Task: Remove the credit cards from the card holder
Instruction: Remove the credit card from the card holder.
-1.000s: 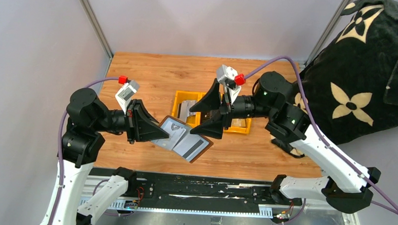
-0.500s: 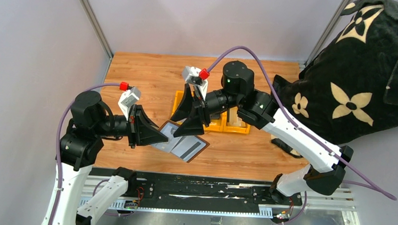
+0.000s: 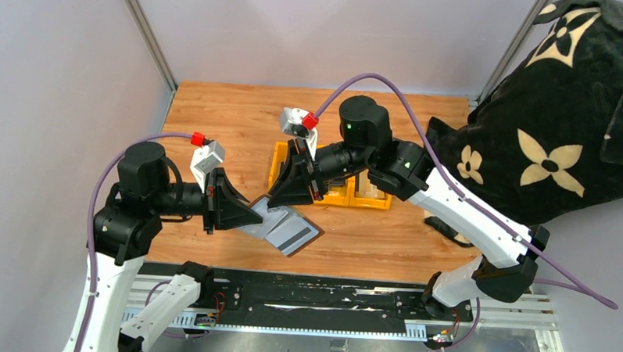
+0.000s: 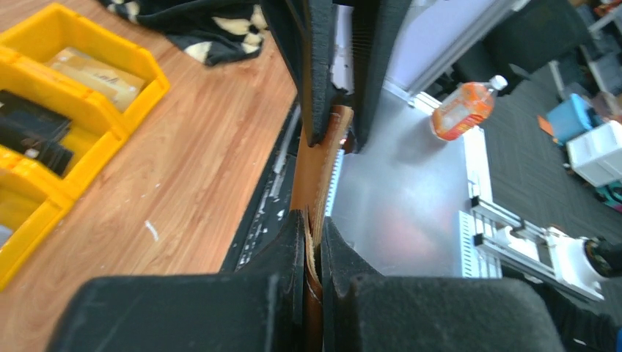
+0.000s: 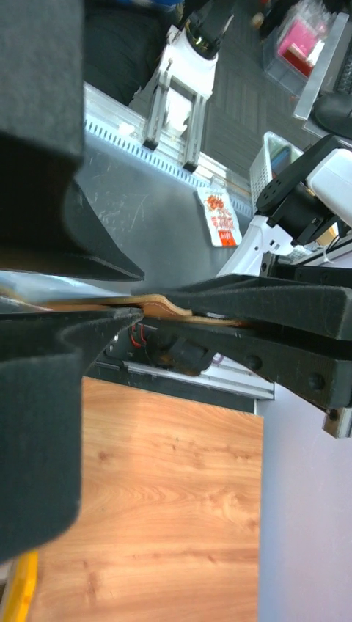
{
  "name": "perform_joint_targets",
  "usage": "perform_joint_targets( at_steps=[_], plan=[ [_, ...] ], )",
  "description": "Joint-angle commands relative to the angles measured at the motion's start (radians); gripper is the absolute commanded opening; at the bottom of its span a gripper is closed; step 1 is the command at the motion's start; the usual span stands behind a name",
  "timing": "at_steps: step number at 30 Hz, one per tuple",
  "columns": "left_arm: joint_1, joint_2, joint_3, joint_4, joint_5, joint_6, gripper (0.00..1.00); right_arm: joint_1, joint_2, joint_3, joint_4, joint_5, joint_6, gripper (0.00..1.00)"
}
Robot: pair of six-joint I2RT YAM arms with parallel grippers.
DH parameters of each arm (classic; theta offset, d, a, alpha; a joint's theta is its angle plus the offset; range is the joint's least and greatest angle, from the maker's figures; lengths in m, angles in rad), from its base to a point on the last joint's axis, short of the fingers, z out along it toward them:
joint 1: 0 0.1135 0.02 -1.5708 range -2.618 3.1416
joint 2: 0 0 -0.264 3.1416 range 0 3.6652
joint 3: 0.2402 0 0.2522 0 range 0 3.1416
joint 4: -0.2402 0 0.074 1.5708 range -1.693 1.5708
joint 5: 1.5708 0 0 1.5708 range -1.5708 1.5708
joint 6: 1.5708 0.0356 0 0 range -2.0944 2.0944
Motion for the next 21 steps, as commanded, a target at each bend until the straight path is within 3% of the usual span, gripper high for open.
perform_joint_targets(
  at_steps=[1,3,6,8,11,13,14,15,16,18,21],
  plan=[
    [0.001,0.008,0.028,-0.011,-0.061,0.038,0.0,0.018,-0.026,-0.04,-0.03,-0.022,-0.006,0.43],
    [0.001,0.013,0.036,-0.017,-0.054,0.044,0.0,0.019,-0.039,-0.07,-0.006,-0.011,-0.007,0.49],
    [0.002,0.016,0.045,-0.018,-0.049,0.048,0.0,0.019,-0.04,-0.083,0.0,-0.033,-0.005,0.46],
    [0.001,0.017,0.05,-0.018,-0.045,0.048,0.0,0.019,-0.037,-0.086,0.003,-0.035,-0.004,0.35],
    [0.001,0.019,0.047,-0.019,-0.048,0.044,0.01,0.018,-0.03,-0.076,0.014,-0.015,-0.002,0.06],
    [0.0,0.012,0.039,-0.022,-0.051,0.04,0.32,0.012,-0.043,-0.085,0.06,0.005,0.018,0.0],
    [0.0,0.005,0.029,-0.022,-0.055,0.035,0.61,0.005,-0.056,-0.1,0.096,0.018,0.041,0.0],
    [0.001,-0.003,0.021,-0.021,-0.064,0.028,0.8,-0.006,-0.072,-0.121,0.148,0.024,0.084,0.0],
    [0.002,-0.012,0.014,-0.021,-0.072,0.025,0.9,-0.019,-0.088,-0.147,0.203,0.028,0.112,0.0],
    [0.0,-0.024,-0.002,-0.022,-0.079,0.01,0.96,-0.043,-0.127,-0.214,0.36,0.038,0.215,0.0],
    [0.001,-0.039,-0.024,-0.024,-0.093,-0.011,0.96,-0.059,-0.195,-0.371,0.589,0.09,0.352,0.0]
  ],
)
